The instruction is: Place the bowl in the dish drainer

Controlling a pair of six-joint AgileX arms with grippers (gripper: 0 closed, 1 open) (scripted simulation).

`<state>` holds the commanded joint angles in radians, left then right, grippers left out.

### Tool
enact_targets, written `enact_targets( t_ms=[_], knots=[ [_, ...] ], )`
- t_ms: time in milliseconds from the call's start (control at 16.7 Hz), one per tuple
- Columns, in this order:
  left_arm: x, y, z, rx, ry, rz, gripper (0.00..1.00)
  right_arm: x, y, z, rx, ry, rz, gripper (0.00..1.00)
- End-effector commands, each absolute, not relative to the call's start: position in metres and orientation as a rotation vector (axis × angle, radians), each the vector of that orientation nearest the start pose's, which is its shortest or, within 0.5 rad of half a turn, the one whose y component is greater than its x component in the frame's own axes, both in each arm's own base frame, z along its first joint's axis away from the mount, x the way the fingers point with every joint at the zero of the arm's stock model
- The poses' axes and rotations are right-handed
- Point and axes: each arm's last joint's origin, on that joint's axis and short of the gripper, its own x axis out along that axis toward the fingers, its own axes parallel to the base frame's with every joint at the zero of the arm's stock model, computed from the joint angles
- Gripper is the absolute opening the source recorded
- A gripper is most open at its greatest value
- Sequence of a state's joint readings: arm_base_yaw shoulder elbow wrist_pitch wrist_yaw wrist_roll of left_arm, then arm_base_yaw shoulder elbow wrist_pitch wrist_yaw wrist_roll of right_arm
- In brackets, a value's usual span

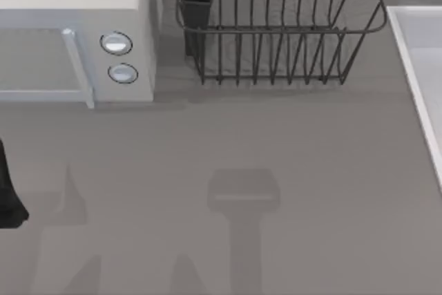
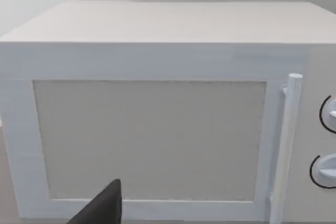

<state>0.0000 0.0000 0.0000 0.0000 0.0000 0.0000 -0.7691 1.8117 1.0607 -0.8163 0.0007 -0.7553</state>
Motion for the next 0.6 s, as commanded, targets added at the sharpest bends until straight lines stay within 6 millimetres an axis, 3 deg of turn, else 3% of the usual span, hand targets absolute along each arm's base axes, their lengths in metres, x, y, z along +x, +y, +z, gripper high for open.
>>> enact_targets(
  t_ms=[300,600],
  knots=[
    [0.1057,-0.0012,0.1600,0.000,0.000,0.000,1.00,0.2224,-0.2131,0.1290,0.008,1.571,-0.008,1.00],
    [0.1057,-0.0012,0.1600,0.000,0.000,0.000,1.00,0.2224,-0.2131,0.1290,0.008,1.571,-0.008,0.62]
  ],
)
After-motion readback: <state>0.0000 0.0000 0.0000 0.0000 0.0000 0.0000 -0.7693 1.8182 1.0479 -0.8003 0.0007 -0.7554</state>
